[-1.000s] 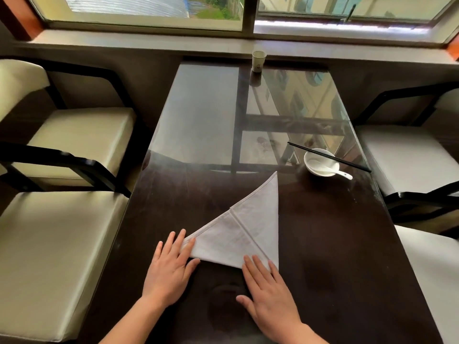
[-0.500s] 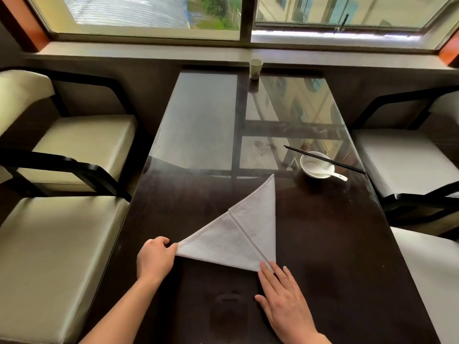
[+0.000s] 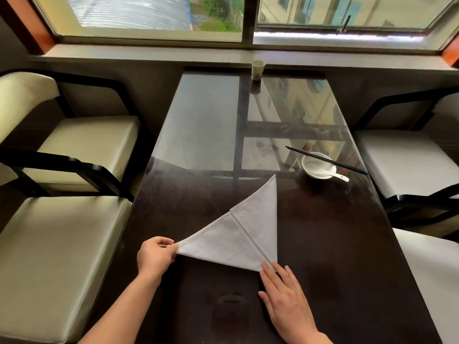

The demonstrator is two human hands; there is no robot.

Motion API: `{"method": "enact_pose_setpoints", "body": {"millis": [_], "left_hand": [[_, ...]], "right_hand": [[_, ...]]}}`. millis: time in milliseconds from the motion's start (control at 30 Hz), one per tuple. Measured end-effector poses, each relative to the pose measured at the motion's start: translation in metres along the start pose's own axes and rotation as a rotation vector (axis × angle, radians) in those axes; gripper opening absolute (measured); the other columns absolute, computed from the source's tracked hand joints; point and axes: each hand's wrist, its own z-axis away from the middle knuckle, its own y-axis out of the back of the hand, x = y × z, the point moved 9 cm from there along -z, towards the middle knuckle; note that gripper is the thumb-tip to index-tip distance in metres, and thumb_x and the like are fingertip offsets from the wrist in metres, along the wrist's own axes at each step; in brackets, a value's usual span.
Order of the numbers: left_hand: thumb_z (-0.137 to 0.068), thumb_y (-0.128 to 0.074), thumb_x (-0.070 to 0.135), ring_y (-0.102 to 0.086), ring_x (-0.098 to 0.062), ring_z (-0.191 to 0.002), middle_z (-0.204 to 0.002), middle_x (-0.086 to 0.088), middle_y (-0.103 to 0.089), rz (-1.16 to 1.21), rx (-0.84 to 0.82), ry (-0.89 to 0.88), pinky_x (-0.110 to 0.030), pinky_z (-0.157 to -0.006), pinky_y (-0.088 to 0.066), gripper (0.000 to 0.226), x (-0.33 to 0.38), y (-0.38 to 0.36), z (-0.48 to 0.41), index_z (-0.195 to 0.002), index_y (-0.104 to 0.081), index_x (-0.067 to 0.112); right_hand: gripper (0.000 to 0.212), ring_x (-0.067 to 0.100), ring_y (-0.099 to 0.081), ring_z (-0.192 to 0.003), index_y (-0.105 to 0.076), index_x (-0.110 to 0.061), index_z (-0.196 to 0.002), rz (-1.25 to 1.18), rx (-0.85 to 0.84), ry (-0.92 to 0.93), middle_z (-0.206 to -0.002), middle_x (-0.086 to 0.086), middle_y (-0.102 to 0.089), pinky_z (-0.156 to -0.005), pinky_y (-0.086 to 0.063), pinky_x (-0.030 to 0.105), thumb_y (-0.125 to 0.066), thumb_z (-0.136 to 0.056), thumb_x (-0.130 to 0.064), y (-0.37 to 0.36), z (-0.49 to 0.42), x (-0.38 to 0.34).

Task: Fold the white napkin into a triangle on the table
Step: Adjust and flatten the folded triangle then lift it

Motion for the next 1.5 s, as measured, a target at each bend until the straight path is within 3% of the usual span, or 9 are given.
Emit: {"method": "enact_pose_setpoints", "body": {"millis": [67,300,433,600,767,967,1167,1333,1500], "left_hand": [[-0.081,-0.076,0.003,-0.072,-0.024,-0.075,-0.086,-0.012,-0.072,0.108,-0.009,0.031,-0.042,-0.069,-0.063,0.011,-0.004,-0.004,-0.001,-0.082,-0.071,0.014],[-0.081,-0.073,-0.004,-0.072,-0.029,-0.081,-0.091,-0.017,-0.069,0.229,-0.025,0.053,-0.039,-0.068,-0.063,0.016,-0.008,-0.007,-0.001,-0.086,-0.071,0.011],[-0.08,-0.074,-0.004,-0.074,-0.028,-0.076,-0.09,-0.017,-0.07,0.252,-0.02,0.058,-0.037,-0.064,-0.063,0.017,-0.007,-0.004,0.0,-0.086,-0.07,0.011],[-0.082,-0.073,-0.005,-0.075,-0.027,-0.068,-0.088,-0.019,-0.071,0.31,-0.044,0.045,-0.032,-0.057,-0.061,0.015,-0.001,0.002,0.009,-0.089,-0.07,0.008],[-0.082,-0.071,-0.007,-0.075,-0.03,-0.07,-0.091,-0.024,-0.07,0.401,-0.079,0.034,-0.033,-0.057,-0.062,0.016,0.009,0.013,0.017,-0.094,-0.069,0.004],[-0.084,-0.068,-0.009,-0.074,-0.03,-0.07,-0.093,-0.026,-0.07,0.509,-0.112,0.058,-0.031,-0.055,-0.061,0.018,0.019,0.023,0.024,-0.098,-0.067,0.001],[-0.083,-0.065,-0.013,-0.074,-0.027,-0.065,-0.095,-0.028,-0.069,0.579,-0.155,0.059,-0.029,-0.054,-0.06,0.02,0.03,0.025,0.026,-0.1,-0.067,-0.001],[-0.082,-0.065,-0.014,-0.074,-0.027,-0.067,-0.093,-0.024,-0.068,0.571,-0.136,0.001,-0.028,-0.055,-0.06,0.022,0.036,0.029,0.026,-0.1,-0.068,-0.001],[-0.081,-0.068,-0.011,-0.073,-0.02,-0.067,-0.095,-0.014,-0.067,0.492,-0.046,-0.215,-0.027,-0.057,-0.06,0.025,0.062,0.038,0.033,-0.086,-0.075,0.013]], "right_hand": [[0.051,0.025,-0.059,-0.127,-0.07,-0.012,-0.125,-0.011,0.004,-0.009,-0.136,0.001,-0.065,-0.112,-0.029,0.042,-0.034,-0.102,-0.04,0.003,-0.002,0.0],[0.038,0.023,-0.063,-0.104,-0.071,-0.017,-0.112,-0.041,0.086,-0.047,-0.111,-0.002,-0.067,-0.107,-0.042,0.04,-0.08,-0.075,-0.019,0.016,-0.019,0.007],[0.041,0.024,-0.06,-0.094,-0.071,-0.018,-0.104,-0.05,0.081,-0.093,-0.1,-0.002,-0.063,-0.093,-0.054,0.04,-0.088,-0.067,-0.022,0.015,-0.027,0.007],[0.035,0.025,-0.059,-0.084,-0.07,-0.02,-0.094,-0.011,0.076,-0.116,-0.092,0.0,-0.063,-0.08,-0.054,0.038,-0.086,-0.068,-0.036,0.013,-0.038,0.007],[0.026,0.026,-0.054,-0.075,-0.066,-0.019,-0.082,0.025,0.139,-0.058,-0.086,0.001,-0.06,-0.071,-0.05,0.039,-0.084,-0.071,-0.034,0.016,-0.051,0.0],[0.037,0.025,-0.053,-0.079,-0.067,-0.02,-0.09,-0.023,0.137,0.011,-0.088,-0.001,-0.06,-0.078,-0.048,0.038,-0.073,-0.074,-0.052,0.007,-0.053,-0.011],[0.007,0.026,-0.051,-0.072,-0.068,-0.016,-0.08,-0.058,0.289,0.016,-0.081,0.0,-0.058,-0.073,-0.042,0.037,-0.066,-0.086,-0.02,0.012,-0.051,-0.016],[0.011,0.025,-0.052,-0.072,-0.071,-0.016,-0.082,-0.082,0.329,0.029,-0.075,0.0,-0.061,-0.075,-0.047,0.038,-0.064,-0.09,-0.015,0.017,-0.045,-0.015],[0.005,0.024,-0.054,-0.074,-0.072,-0.017,-0.087,-0.156,0.301,0.027,-0.074,-0.002,-0.062,-0.077,-0.045,0.035,-0.067,-0.089,-0.015,0.021,-0.037,-0.022]]}}
